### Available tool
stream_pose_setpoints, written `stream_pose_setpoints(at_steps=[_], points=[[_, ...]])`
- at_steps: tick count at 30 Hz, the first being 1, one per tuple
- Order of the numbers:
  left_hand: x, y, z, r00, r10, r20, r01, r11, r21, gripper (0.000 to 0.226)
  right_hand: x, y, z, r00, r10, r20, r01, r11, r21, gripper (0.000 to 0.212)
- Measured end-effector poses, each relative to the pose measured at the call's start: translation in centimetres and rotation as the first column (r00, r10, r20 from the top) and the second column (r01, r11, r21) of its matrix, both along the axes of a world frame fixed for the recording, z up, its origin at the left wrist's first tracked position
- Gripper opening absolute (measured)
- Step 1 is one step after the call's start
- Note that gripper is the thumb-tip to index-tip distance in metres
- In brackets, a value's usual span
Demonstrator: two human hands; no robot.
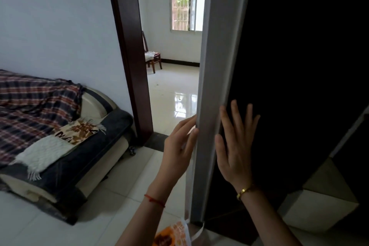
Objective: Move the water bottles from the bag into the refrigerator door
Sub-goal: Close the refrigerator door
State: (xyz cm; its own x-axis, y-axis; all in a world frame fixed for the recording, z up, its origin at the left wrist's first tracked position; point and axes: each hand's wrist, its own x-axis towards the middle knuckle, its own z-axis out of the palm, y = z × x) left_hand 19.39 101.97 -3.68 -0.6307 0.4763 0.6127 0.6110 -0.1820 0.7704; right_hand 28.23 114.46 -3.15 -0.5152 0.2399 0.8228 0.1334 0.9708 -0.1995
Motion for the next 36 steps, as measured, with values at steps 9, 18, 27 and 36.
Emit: stream_pose_setpoints(at_steps=[9,18,27,36], points=[[-6.9,3.9,0.2,0.992,0.087,0.088,-0.083,0.995,-0.056,0.035,-8.0,3.3,0.0,0.999,-0.031,0.018,0.031,0.999,0.013,0.053],[-13.5,8.2,0.1,0.985,0.129,0.118,-0.134,0.991,0.031,0.031,-14.5,7.2,0.0,0.984,-0.178,-0.023,0.179,0.982,0.062,0.065],[-18.2,11.2,-0.4,0.987,0.077,0.138,-0.084,0.995,0.045,0.043,-18.7,9.6,-0.3,0.954,-0.298,0.014,0.295,0.949,0.111,0.069],[-21.7,13.3,0.0,0.99,0.105,0.099,-0.109,0.993,0.037,0.046,-21.0,11.3,-0.3,0.917,-0.386,0.103,0.374,0.92,0.118,0.067]])
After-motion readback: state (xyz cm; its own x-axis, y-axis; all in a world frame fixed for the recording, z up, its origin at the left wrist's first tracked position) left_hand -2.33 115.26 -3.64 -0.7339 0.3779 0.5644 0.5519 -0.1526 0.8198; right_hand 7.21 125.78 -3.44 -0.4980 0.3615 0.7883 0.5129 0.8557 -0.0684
